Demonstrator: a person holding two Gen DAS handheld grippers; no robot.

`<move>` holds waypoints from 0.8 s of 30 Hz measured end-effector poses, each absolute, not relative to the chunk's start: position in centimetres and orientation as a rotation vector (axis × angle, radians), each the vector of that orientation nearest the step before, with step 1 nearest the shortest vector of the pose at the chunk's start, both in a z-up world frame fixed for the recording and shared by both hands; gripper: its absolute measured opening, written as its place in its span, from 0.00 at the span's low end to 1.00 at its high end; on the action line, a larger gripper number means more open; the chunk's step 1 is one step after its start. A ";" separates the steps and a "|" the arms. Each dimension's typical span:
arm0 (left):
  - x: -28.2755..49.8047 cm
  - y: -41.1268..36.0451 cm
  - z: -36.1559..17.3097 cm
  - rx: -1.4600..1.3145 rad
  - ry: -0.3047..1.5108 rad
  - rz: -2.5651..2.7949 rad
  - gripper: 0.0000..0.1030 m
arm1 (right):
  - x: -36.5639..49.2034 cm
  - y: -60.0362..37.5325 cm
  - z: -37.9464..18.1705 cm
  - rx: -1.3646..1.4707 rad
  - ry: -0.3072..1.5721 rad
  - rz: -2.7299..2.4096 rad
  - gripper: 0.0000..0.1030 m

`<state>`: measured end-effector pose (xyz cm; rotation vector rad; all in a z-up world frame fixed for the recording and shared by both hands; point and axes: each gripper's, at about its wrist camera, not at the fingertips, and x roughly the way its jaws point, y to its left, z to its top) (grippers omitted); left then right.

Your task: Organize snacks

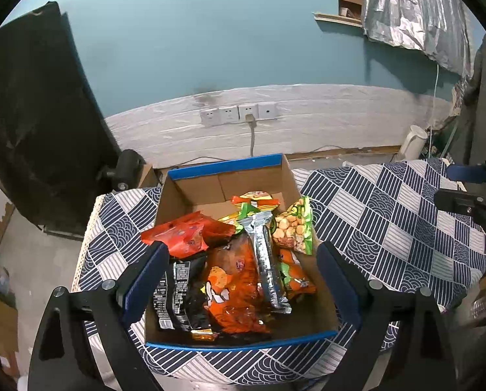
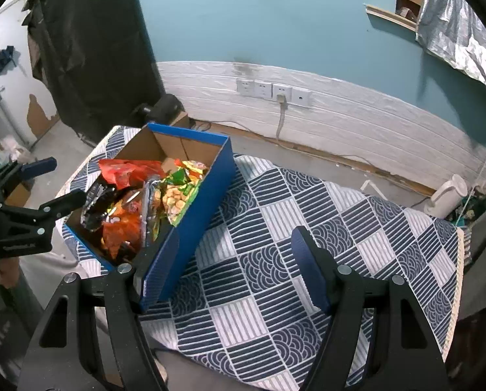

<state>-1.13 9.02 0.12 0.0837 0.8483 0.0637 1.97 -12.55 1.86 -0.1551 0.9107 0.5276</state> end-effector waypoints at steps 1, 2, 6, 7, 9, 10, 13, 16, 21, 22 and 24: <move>-1.1 8.9 0.1 0.085 0.850 0.062 0.90 | 2.0 -12.7 1.8 -0.155 0.911 0.525 0.70; -1.0 8.7 0.1 0.087 0.852 0.059 0.90 | 2.0 -12.8 1.8 -0.156 0.911 0.524 0.70; -0.9 8.4 0.0 0.093 0.857 0.053 0.90 | 2.1 -13.2 1.7 -0.157 0.911 0.519 0.70; -0.8 8.3 0.0 0.095 0.858 0.052 0.90 | 2.2 -13.4 1.6 -0.155 0.912 0.519 0.70; -0.6 8.1 0.0 0.100 0.861 0.051 0.90 | 2.2 -13.5 1.5 -0.152 0.915 0.519 0.70; -0.6 8.1 -0.1 0.102 0.862 0.051 0.90 | 2.2 -13.6 1.4 -0.150 0.918 0.520 0.70; -0.5 7.9 0.0 0.107 0.860 0.053 0.91 | 2.4 -13.8 1.1 -0.151 0.922 0.519 0.70; -0.4 7.7 -0.1 0.106 0.866 0.050 0.91 | 2.4 -14.0 1.0 -0.148 0.924 0.519 0.70; -0.1 7.4 -0.3 0.107 0.872 0.045 0.91 | 2.5 -14.4 1.0 -0.144 0.924 0.516 0.70; 0.0 7.4 -0.3 0.109 0.872 0.045 0.91 | 2.5 -14.4 1.1 -0.143 0.923 0.515 0.70; 0.0 7.3 -0.4 0.113 0.873 0.047 0.91 | 2.6 -14.5 1.1 -0.142 0.925 0.515 0.70</move>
